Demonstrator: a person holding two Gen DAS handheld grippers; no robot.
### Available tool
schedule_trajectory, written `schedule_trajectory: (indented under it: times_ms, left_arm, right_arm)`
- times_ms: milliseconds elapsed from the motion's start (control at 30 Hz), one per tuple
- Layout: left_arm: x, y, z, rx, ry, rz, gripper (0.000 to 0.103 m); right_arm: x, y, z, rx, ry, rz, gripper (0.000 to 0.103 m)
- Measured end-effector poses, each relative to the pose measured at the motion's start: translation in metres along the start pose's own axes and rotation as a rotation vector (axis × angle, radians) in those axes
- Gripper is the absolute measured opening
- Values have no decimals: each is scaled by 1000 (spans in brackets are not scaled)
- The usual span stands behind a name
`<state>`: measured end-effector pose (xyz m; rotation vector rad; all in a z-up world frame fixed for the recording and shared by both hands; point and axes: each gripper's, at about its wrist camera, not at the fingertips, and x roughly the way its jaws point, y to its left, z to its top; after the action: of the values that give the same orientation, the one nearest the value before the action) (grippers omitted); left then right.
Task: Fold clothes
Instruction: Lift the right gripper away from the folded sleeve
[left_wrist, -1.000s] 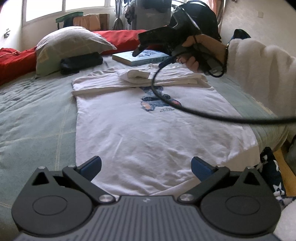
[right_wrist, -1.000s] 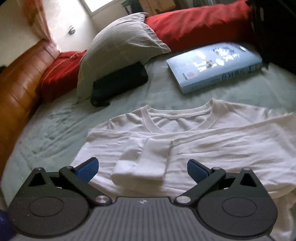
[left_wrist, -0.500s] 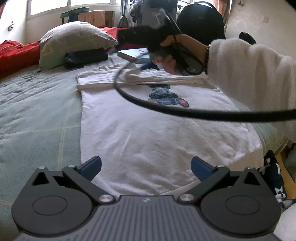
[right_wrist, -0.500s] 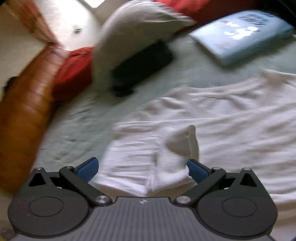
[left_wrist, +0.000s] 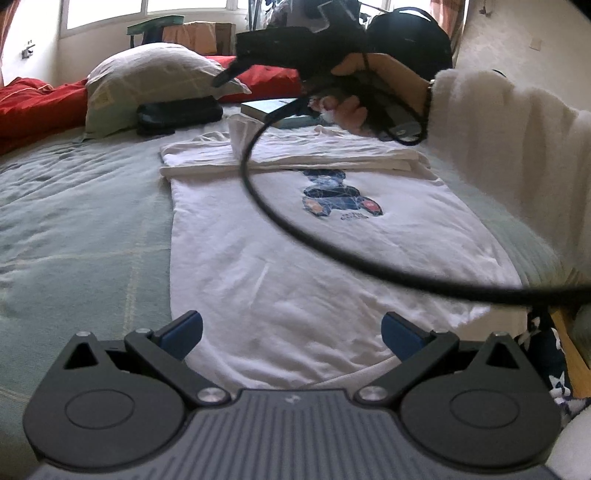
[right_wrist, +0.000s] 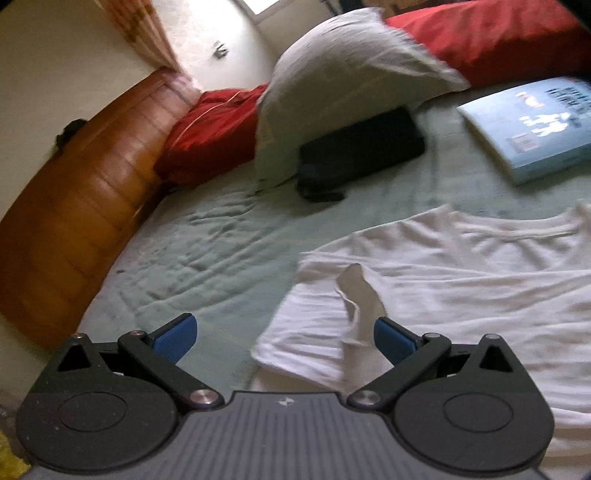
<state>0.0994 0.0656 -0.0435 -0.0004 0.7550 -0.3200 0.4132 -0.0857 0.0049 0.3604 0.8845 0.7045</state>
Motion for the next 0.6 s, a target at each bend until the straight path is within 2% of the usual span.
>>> schedule_trajectory:
  times_ms: [200, 333, 500, 600]
  left_arm:
    - [0, -1, 0, 2, 0, 4, 102]
    - [0, -1, 0, 9, 7, 22, 102]
    - [3, 2, -2, 12, 19, 38, 102]
    - [5, 3, 1, 25, 20, 40, 102]
  right_arm:
    - [-1, -18, -1, 59, -20, -26, 103]
    - [1, -12, -9, 0, -2, -53, 103]
    - [-51, -33, -16, -33, -45, -117, 103]
    - [-106, -66, -23, -19, -112, -210, 103]
